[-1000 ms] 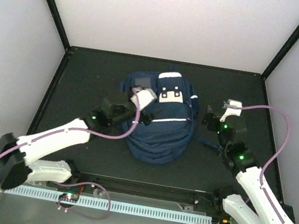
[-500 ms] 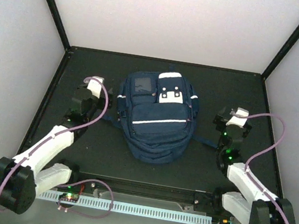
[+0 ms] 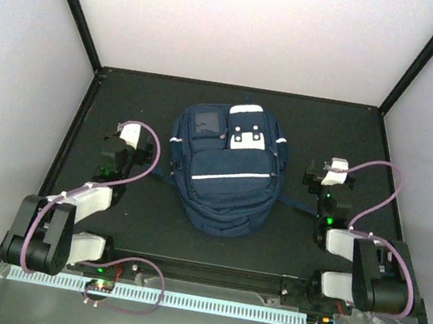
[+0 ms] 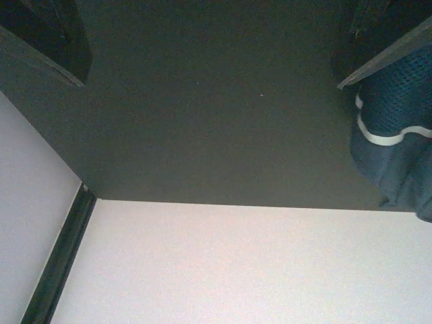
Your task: Pack the student bag
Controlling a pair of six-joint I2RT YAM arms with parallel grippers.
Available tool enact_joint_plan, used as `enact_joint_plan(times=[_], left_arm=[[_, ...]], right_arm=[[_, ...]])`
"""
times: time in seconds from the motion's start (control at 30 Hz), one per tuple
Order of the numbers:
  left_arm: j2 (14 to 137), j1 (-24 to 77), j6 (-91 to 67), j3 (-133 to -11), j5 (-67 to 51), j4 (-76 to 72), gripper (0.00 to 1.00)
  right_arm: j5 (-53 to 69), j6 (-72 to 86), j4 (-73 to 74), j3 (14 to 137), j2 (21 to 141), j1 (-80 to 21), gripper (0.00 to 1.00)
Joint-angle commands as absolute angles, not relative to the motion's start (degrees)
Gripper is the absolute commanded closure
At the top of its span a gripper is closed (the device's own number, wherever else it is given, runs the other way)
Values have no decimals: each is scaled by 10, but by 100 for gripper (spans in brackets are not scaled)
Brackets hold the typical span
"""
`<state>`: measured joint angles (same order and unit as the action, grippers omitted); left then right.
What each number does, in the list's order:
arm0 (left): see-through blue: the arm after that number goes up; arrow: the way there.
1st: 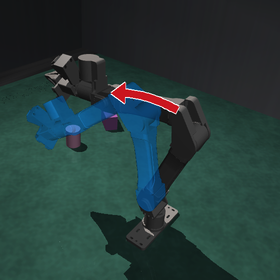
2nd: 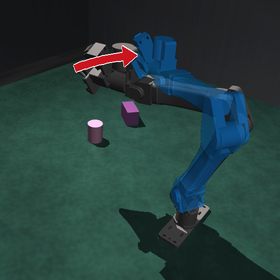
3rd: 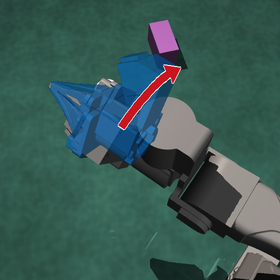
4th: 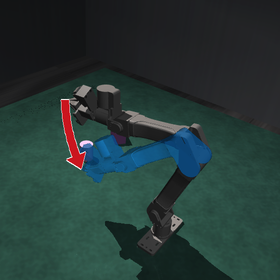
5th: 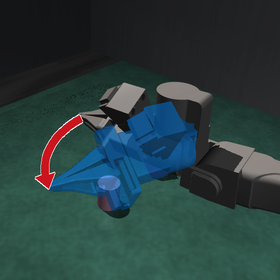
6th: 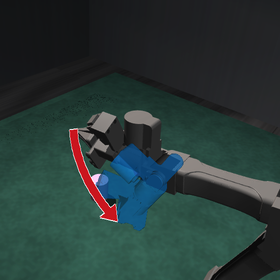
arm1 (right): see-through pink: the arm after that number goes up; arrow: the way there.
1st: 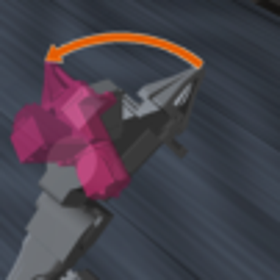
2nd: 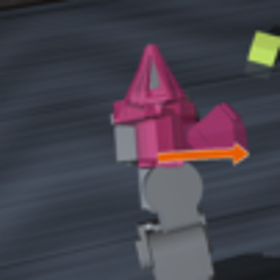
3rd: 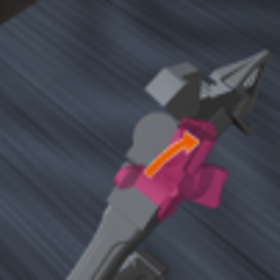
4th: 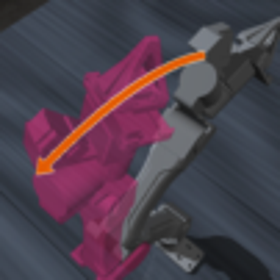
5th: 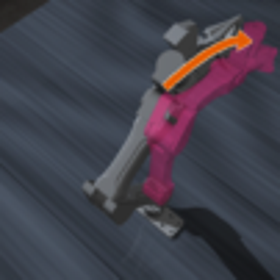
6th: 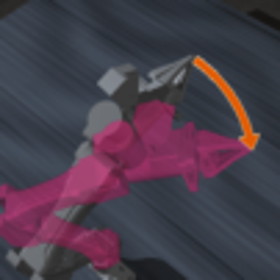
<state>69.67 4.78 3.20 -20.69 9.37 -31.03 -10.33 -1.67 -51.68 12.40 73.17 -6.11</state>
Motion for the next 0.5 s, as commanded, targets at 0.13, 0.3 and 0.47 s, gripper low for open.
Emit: enact_joint_plan(times=[0.13, 0.3, 0.47], left_arm=[[769, 34, 57, -185, 25, -502, 1], [796, 26, 51, -175, 20, -544, 1], [792, 26, 19, -173, 76, -542, 1]], right_arm=[[-45, -11, -613, 148, 805, -27, 0], [-59, -2, -603, 154, 805, -25, 1], [-60, -2, -597, 156, 803, -23, 0]])
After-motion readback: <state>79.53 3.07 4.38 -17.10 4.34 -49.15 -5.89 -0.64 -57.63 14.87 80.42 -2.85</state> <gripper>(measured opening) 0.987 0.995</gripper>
